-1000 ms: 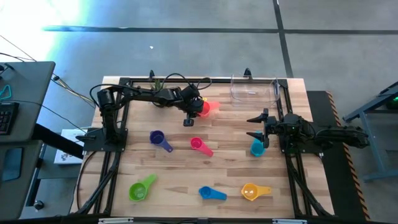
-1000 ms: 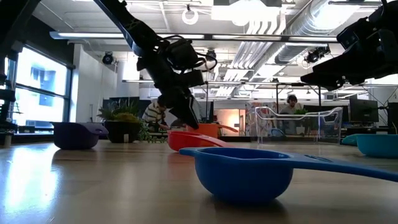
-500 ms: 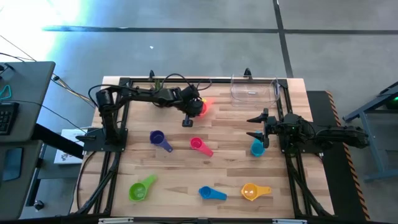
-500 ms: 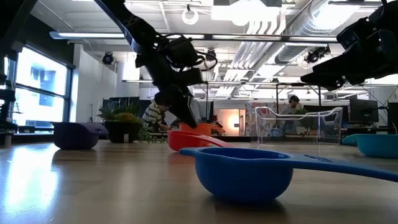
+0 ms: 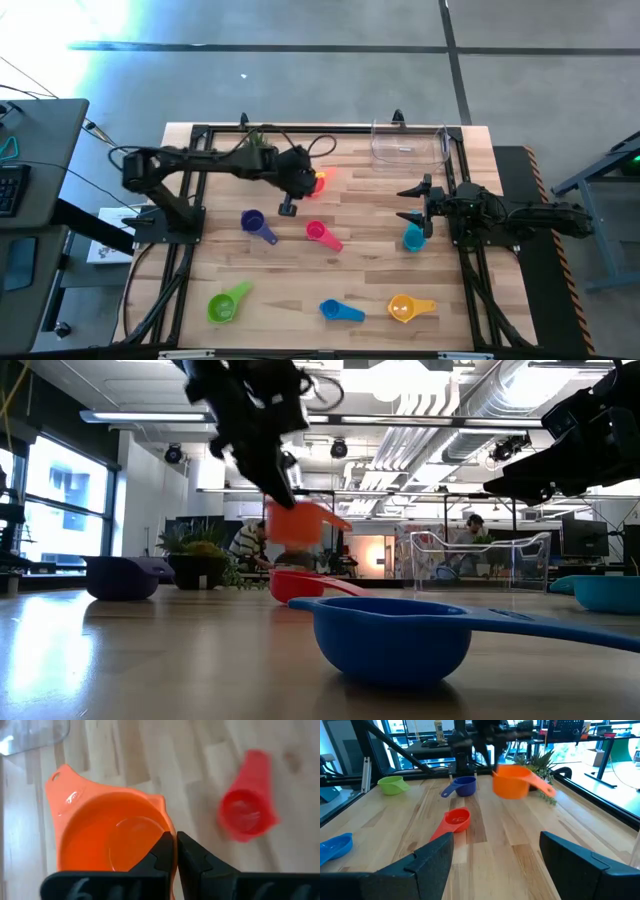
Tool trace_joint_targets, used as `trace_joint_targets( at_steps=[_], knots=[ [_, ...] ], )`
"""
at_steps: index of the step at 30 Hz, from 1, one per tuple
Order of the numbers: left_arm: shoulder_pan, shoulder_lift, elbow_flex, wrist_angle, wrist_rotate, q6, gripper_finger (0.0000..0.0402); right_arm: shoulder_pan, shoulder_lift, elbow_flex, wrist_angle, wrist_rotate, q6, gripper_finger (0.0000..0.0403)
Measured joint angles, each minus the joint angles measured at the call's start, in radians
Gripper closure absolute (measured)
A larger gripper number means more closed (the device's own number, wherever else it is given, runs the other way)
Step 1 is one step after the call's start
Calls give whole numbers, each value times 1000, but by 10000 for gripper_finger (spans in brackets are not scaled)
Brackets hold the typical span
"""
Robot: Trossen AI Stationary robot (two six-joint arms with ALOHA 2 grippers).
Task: Nest measuring cups in basket
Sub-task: Move the orange measuring cup to the bottom center of the table
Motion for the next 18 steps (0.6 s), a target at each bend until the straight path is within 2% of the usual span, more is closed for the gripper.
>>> trace_joint_targets(
  at_steps=[4, 9, 15, 18],
  knots=[
    [-114, -91, -3, -68, -61, -88, 397, 0, 1, 0, 1, 0, 0, 116],
    [-294, -189, -31, -77, -222, -241, 395, 0, 10, 0, 1, 0, 0, 116],
    [-495, -219, -75, -87, -304, -490, 394, 0, 21, 0, 0, 0, 0, 116],
    [-595, -212, -109, -50, -370, -567, 393, 0, 21, 0, 0, 0, 0, 116]
  ],
)
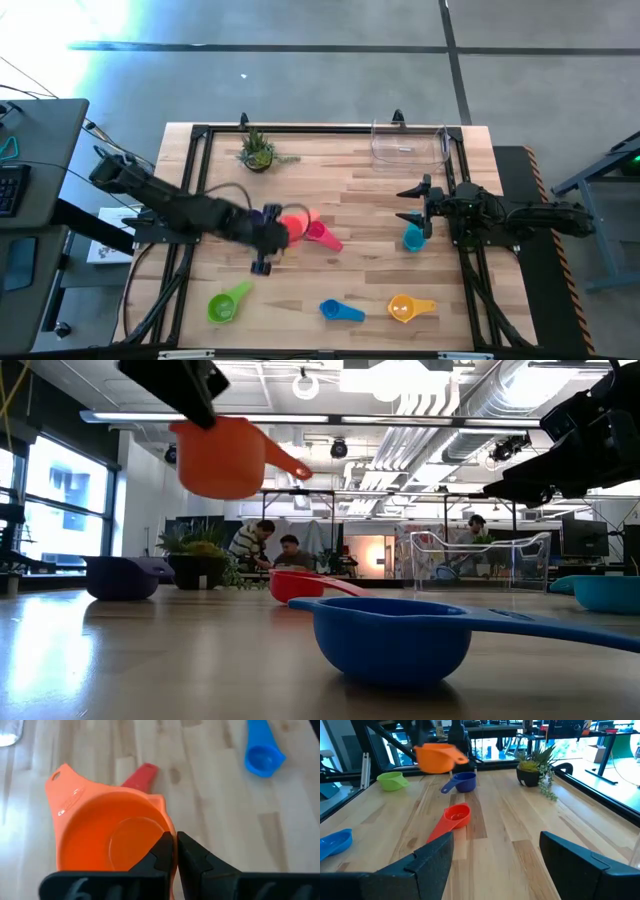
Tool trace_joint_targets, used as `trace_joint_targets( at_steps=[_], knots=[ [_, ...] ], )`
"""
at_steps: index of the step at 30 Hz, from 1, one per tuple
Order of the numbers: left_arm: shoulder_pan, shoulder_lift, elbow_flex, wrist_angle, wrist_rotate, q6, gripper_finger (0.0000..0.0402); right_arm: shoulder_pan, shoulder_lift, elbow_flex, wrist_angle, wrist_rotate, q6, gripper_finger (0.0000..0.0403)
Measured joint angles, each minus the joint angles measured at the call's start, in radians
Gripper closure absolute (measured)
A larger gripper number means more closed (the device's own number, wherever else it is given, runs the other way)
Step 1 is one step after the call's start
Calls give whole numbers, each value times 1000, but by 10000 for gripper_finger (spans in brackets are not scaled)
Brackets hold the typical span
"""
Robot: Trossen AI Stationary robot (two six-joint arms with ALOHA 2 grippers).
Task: Nest measuring cups in basket
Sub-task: Move the orange measuring cup to the bottom center of the table
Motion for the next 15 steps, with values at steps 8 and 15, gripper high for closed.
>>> trace_joint_targets(
  at_steps=[8, 15],
  knots=[
    [-193, 93, -13, 75, -182, -99, 393, 0, 0, 0, 0, 0, 0, 116],
    [-248, 250, -13, 222, -207, -98, 392, 0, 0, 0, 0, 0, 0, 116]
  ],
)
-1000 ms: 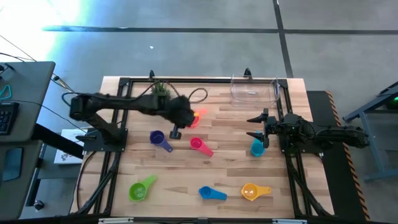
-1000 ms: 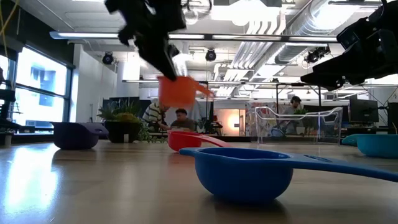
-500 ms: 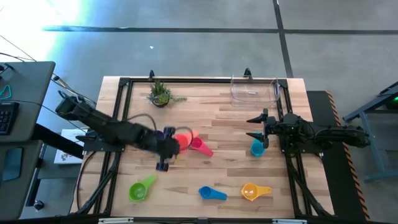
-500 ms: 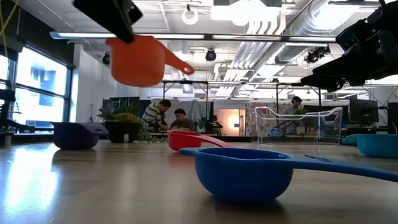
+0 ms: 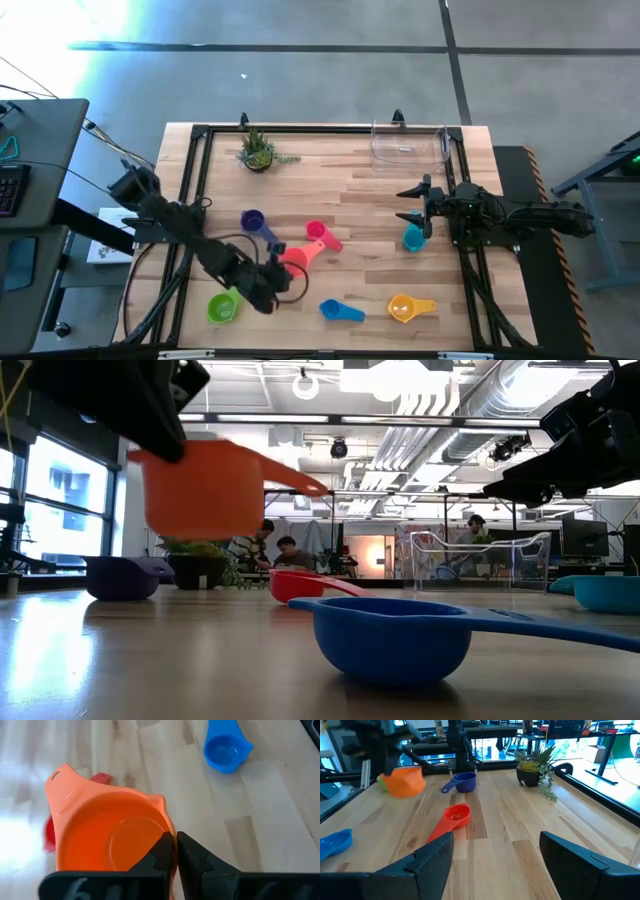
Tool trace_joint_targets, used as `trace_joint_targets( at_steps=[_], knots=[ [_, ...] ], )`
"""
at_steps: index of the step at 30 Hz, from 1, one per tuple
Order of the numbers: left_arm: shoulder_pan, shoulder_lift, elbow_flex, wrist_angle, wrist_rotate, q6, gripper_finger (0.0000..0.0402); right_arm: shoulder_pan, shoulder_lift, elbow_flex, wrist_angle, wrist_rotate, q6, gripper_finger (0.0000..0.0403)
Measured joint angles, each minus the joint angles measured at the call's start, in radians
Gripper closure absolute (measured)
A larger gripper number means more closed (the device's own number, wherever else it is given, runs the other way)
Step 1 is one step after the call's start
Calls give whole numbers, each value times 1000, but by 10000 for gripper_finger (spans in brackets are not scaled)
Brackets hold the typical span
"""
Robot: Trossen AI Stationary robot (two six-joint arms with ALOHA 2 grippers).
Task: Nest measuring cups in basket
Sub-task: Move the orange measuring cup to the bottom center of the table
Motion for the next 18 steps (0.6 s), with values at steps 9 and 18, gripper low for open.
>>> trace_joint_targets(
  at_steps=[9, 18],
  knots=[
    [-22, 140, 0, 144, 50, 16, 392, 0, 0, 0, 0, 0, 0, 116],
    [-22, 178, 0, 171, 69, 16, 392, 0, 0, 0, 0, 0, 0, 116]
  ],
)
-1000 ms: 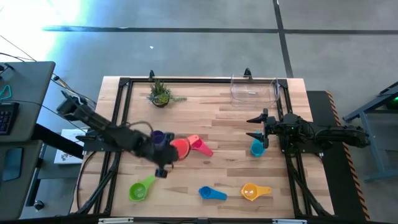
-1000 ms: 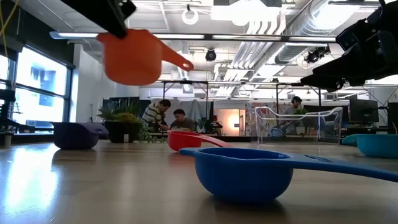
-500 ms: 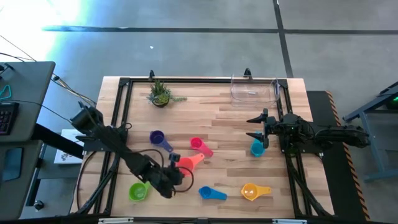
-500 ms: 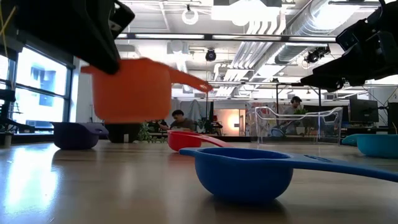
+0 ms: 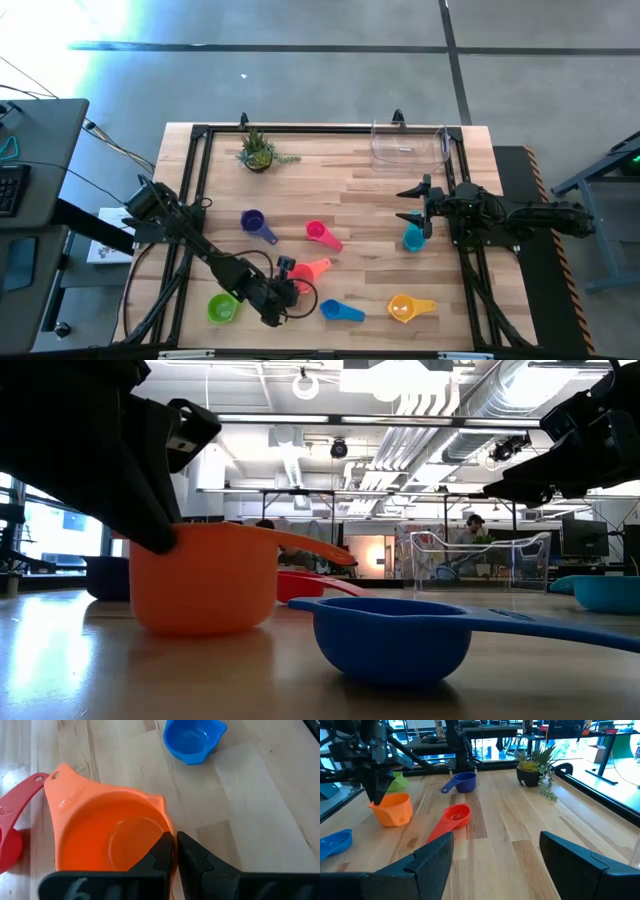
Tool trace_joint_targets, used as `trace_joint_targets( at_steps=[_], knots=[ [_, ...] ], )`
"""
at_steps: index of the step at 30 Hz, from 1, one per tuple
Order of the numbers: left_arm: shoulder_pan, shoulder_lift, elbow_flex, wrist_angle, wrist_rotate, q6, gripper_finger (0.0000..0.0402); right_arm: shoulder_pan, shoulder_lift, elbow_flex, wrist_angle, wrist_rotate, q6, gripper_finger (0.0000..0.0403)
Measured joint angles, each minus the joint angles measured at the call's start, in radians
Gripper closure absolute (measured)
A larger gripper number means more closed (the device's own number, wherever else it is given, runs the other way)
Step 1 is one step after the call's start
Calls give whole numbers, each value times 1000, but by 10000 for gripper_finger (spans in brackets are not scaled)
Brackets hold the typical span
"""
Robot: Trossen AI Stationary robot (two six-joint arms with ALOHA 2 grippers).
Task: Nest measuring cups in basket
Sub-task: Move the orange measuring cup to the bottom center of the table, then stack the green measuring cup on top of the orange measuring cup
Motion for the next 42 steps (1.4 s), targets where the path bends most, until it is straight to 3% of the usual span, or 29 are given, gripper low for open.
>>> trace_joint_targets(
  at_steps=[6, 16, 26, 32, 42],
  knots=[
    [0, 0, 0, 0, 5, -1, 381, 0, 0, 0, 0, 0, 0, 116],
    [0, -1, 0, 1, 5, -9, 329, 0, 0, 0, 0, 0, 0, 116],
    [-11, -104, 2, -154, -13, -122, 282, 0, 0, 0, 0, 0, 0, 116],
    [-33, -243, 2, -363, 25, -405, 280, 0, 0, 0, 0, 0, 0, 116],
    [-122, -423, 2, -652, 300, -939, 279, 0, 0, 0, 0, 0, 0, 116]
  ],
)
